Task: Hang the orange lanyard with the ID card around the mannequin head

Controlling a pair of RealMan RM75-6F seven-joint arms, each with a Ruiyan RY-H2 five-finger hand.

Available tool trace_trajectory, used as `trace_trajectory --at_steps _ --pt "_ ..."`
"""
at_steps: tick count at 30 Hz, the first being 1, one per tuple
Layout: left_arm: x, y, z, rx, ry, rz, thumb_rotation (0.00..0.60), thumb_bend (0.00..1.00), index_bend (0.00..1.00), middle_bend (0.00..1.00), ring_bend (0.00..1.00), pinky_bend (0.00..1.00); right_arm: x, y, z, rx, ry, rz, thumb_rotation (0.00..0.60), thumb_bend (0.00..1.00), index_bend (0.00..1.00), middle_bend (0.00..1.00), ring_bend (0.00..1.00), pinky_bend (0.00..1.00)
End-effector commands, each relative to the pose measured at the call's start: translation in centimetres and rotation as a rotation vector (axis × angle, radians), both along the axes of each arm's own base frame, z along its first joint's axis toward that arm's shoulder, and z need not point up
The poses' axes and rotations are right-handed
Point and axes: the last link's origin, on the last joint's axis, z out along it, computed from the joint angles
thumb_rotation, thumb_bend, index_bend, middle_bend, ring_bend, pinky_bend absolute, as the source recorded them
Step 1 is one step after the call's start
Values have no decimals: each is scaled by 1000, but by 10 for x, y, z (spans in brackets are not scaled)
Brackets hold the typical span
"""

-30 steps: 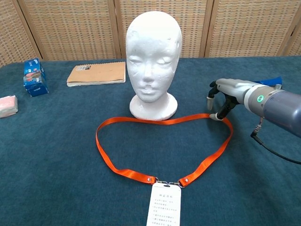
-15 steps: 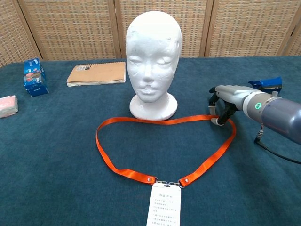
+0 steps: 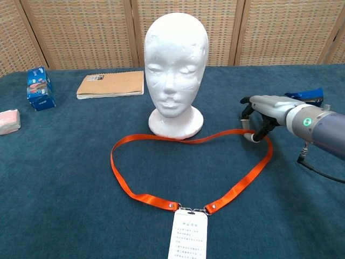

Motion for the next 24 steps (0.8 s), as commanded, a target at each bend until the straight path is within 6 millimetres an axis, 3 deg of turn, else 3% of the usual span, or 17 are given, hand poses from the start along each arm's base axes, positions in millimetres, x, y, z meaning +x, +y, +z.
trace_trajectory --at_steps 1,8,16,19,24 --pt "9 10 -8 -26 -16 -31 600 1 0 0 0 0 -3 6 7 10 -14 9 600 742 691 46 0 0" --pt "62 61 -38 -158 -30 -151 600 193 15 0 0 0 4 19 26 48 -98 32 600 743 716 61 0 0" --pt "127 116 -86 -281 -30 -282 600 270 252 0 0 0 14 29 37 91 -140 56 600 743 741 66 0 0" --pt "138 129 -104 -268 31 -333 600 310 293 0 0 0 18 30 38 107 -166 50 600 743 757 66 0 0" --pt "155 145 -148 -348 -15 -313 600 348 330 0 0 0 23 26 41 126 -227 16 600 743 763 67 0 0"
